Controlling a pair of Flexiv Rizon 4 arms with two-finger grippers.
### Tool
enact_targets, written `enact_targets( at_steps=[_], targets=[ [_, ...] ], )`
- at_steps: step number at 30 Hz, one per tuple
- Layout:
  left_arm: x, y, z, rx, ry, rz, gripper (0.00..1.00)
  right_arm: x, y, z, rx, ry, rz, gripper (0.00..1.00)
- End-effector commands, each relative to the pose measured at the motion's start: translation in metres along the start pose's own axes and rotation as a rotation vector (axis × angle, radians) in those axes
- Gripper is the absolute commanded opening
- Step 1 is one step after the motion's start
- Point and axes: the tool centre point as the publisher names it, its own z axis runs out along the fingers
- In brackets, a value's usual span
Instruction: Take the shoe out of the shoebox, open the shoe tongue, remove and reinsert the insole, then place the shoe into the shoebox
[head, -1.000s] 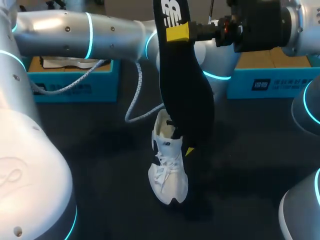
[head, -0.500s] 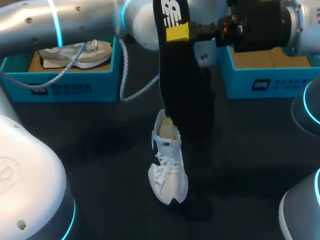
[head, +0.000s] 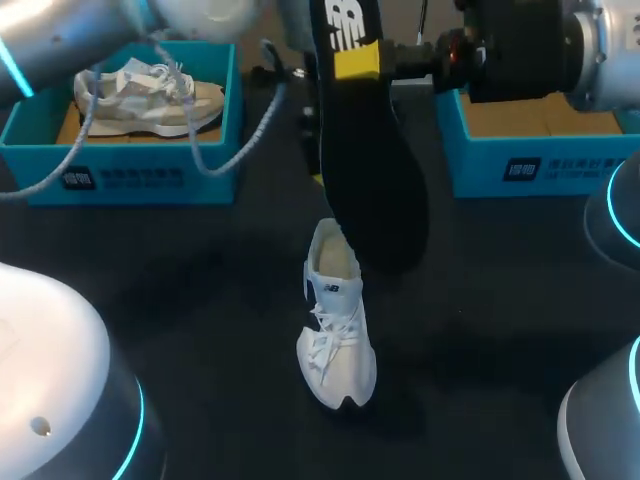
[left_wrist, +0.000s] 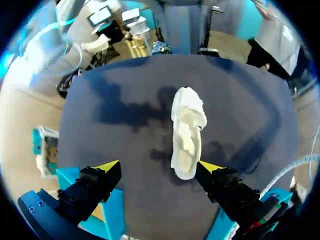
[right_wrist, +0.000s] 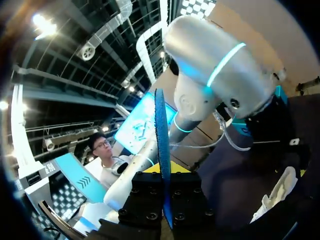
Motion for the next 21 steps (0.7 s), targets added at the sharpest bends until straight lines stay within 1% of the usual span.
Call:
enact_targets(
  at_steps=[1,6,7,9,10,16,17,18,21],
  targets=[
    [0.022,0.001,-0.008,0.078,-0.24,0.192,1.0,-0.013,0.006,-0.002,0.013,-0.087,0.098,0.0],
    [0.022,0.001,-0.008,0.078,-0.24,0.192,1.0,-0.029,0.015,-0.014,-0.029,-0.136,0.219,0.0],
    [0.022,0.001,-0.008,0.078,-0.24,0.192,1.0,-0.032,0.018,-0.017,-0.044,-0.149,0.232,0.0],
    [0.022,0.001,-0.008,0.078,-0.24,0.192,1.0,-0.037,0.023,-0.021,-0.098,-0.138,0.271,0.0],
    [0.022,0.001,-0.008,0.078,-0.24,0.192,1.0,-0.041,0.025,-0.023,-0.107,-0.146,0.298,0.0],
    [0.022,0.001,-0.008,0.078,-0.24,0.192,1.0,-0.058,0.041,-0.028,-0.078,-0.15,0.373,0.0],
    [0.022,0.001,-0.008,0.078,-0.24,0.192,1.0,-0.063,0.044,-0.028,-0.088,-0.16,0.458,0.0],
    [0.022,0.001,-0.008,0.078,-0.24,0.192,1.0,-0.067,0.044,-0.029,-0.096,-0.174,0.503,0.0],
    [0.022,0.001,-0.008,0.078,-0.24,0.192,1.0,-0.067,0.044,-0.029,-0.096,-0.174,0.503,0.0]
  ],
)
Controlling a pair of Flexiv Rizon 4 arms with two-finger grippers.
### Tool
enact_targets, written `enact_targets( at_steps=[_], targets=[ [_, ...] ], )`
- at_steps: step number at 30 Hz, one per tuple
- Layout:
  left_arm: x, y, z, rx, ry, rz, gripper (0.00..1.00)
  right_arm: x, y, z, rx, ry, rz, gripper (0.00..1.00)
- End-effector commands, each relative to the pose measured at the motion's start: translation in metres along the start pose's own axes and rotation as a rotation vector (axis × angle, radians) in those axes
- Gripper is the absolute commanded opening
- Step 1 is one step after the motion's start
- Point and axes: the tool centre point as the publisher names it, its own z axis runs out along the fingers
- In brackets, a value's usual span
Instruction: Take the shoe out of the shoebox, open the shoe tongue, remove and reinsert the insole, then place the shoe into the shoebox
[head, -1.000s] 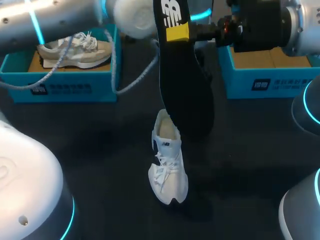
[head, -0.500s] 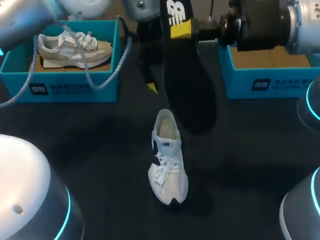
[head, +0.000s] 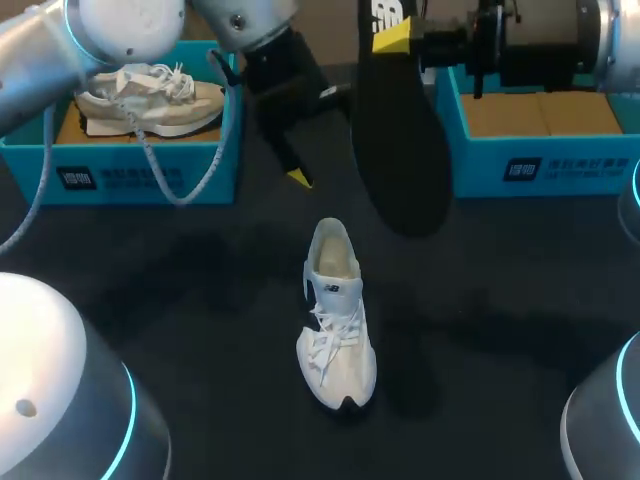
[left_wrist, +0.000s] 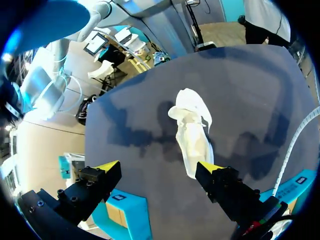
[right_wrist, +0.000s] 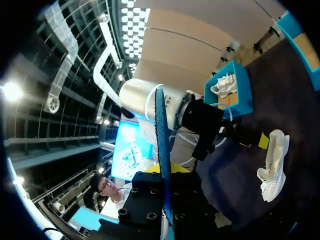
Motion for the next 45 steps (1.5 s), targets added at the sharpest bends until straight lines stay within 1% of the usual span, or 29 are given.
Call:
enact_targets(
  at_steps=[1,11,13,15,18,19,22,24,25,28,29,30,31,33,35,40,42,45],
  targets=[
    [0.002,-0.001,0.001,-0.004,-0.008,0.002,1.0,0.001,0.004,0.007,-0.001,-0.024,0.036,0.0],
    [0.002,-0.001,0.001,-0.004,-0.008,0.002,1.0,0.001,0.004,0.007,-0.001,-0.024,0.036,0.0],
    [0.001,0.0,-0.002,-0.012,-0.05,-0.008,1.0,0.001,0.004,0.007,-0.001,-0.024,0.036,0.0],
    [0.002,0.002,-0.006,-0.023,-0.096,-0.012,1.0,-0.005,0.016,0.013,-0.022,0.023,0.031,0.0],
    [0.003,0.005,-0.013,-0.057,-0.163,-0.004,1.0,-0.013,0.033,0.02,-0.053,0.05,0.058,0.0],
    [0.004,0.006,-0.016,-0.063,-0.187,-0.007,1.0,-0.016,0.038,0.021,-0.062,0.039,0.075,0.0],
    [0.005,0.007,-0.022,-0.092,-0.251,-0.02,1.0,-0.02,0.052,0.023,-0.115,0.063,0.111,0.0],
    [0.006,0.006,-0.027,-0.071,-0.29,-0.034,1.0,-0.023,0.059,0.024,-0.145,0.072,0.14,0.0],
    [0.007,0.006,-0.028,-0.079,-0.303,-0.035,1.0,-0.024,0.062,0.025,-0.154,0.077,0.139,0.0],
    [0.009,0.007,-0.036,-0.116,-0.363,-0.051,1.0,-0.032,0.071,0.033,-0.203,0.114,0.198,0.0],
    [0.009,0.007,-0.038,-0.127,-0.39,-0.038,1.0,-0.035,0.073,0.036,-0.234,0.125,0.236,0.0],
    [0.01,0.007,-0.04,-0.129,-0.415,-0.039,1.0,-0.038,0.075,0.038,-0.271,0.137,0.268,0.0],
    [0.009,0.008,-0.042,-0.136,-0.443,-0.036,1.0,-0.039,0.077,0.042,-0.282,0.167,0.276,0.0],
    [0.009,0.009,-0.045,-0.146,-0.476,-0.02,1.0,-0.039,0.077,0.042,-0.282,0.167,0.276,0.0],
    [0.006,0.011,-0.052,-0.176,-0.52,-0.003,1.0,-0.039,0.077,0.042,-0.282,0.167,0.276,0.0],
    [-0.003,0.012,-0.072,-0.21,-0.663,0.055,1.0,-0.039,0.077,0.042,-0.282,0.167,0.276,0.0],
    [-0.005,0.012,-0.079,-0.242,-0.714,0.079,1.0,-0.039,0.077,0.042,-0.282,0.167,0.276,0.0],
    [-0.005,0.011,-0.087,-0.274,-0.755,0.091,1.0,-0.039,0.077,0.042,-0.282,0.167,0.276,0.0]
  ],
)
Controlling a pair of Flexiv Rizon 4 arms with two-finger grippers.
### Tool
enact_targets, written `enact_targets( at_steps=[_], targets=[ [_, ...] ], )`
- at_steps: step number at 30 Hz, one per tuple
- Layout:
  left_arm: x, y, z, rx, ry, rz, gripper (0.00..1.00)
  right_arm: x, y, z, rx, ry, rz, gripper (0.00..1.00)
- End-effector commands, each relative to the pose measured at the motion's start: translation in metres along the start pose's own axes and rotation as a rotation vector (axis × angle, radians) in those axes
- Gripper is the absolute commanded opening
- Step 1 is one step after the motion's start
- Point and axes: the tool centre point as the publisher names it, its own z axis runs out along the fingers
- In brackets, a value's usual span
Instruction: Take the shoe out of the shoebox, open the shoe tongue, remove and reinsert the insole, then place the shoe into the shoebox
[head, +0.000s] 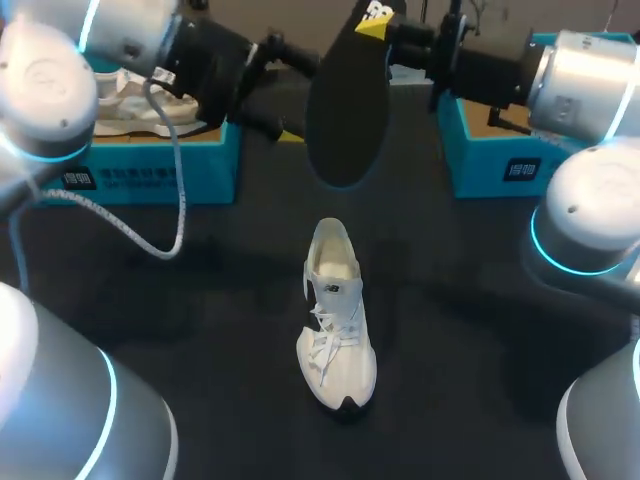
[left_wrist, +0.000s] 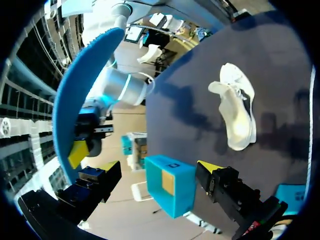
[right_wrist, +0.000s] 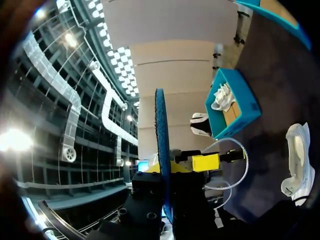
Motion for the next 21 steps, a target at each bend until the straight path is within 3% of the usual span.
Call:
enact_targets(
  at_steps=[1,3,10,21],
  targets=[
    [0.004,-0.008,-0.01,-0.045,-0.16,0.011,1.0,-0.003,-0.002,0.009,0.002,0.011,0.013,0.0],
    [0.007,-0.008,-0.016,-0.054,-0.172,0.024,1.0,-0.008,0.0,0.009,-0.013,0.037,0.046,0.0],
    [0.009,-0.012,-0.032,-0.077,-0.248,0.027,1.0,-0.024,0.015,0.003,-0.017,-0.052,0.166,0.0],
    [0.0,-0.021,-0.032,-0.098,-0.308,0.028,1.0,-0.045,0.027,0.011,-0.045,-0.145,0.295,0.0]
  ],
)
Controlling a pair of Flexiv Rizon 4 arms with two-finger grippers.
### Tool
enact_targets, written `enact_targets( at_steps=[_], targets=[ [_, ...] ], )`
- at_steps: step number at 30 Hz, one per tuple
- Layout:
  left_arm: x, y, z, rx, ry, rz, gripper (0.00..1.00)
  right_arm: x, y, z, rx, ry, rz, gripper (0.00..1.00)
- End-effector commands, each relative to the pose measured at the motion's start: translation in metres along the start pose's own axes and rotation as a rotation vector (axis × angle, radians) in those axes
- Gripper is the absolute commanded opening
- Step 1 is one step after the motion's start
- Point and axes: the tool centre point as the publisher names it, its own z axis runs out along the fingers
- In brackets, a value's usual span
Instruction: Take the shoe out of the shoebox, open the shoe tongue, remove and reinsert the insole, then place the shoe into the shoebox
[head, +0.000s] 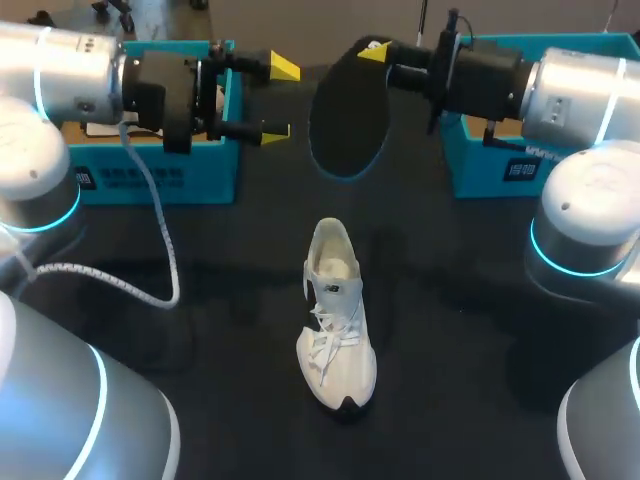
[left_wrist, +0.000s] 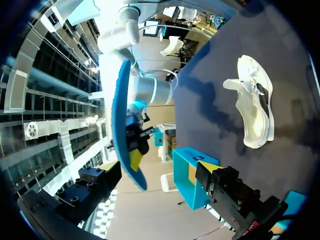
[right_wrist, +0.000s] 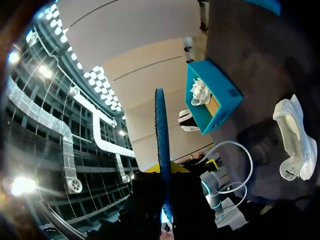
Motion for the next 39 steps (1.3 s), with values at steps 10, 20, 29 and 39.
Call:
enact_targets(
  at_steps=[10,20,29,39],
  targets=[
    [-0.015,-0.01,0.01,-0.02,-0.101,0.002,1.0,0.004,-0.005,0.008,-0.026,-0.051,0.002,0.0],
    [-0.026,-0.012,0.012,-0.05,-0.156,0.018,1.0,-0.007,-0.001,0.025,0.064,-0.055,-0.061,0.0],
    [-0.033,-0.015,0.016,-0.04,-0.187,0.021,1.0,-0.015,0.011,0.046,0.1,-0.087,-0.064,0.0],
    [-0.035,-0.016,0.021,-0.031,-0.19,0.022,0.84,-0.017,0.016,0.063,0.146,-0.109,-0.039,0.0]
  ],
)
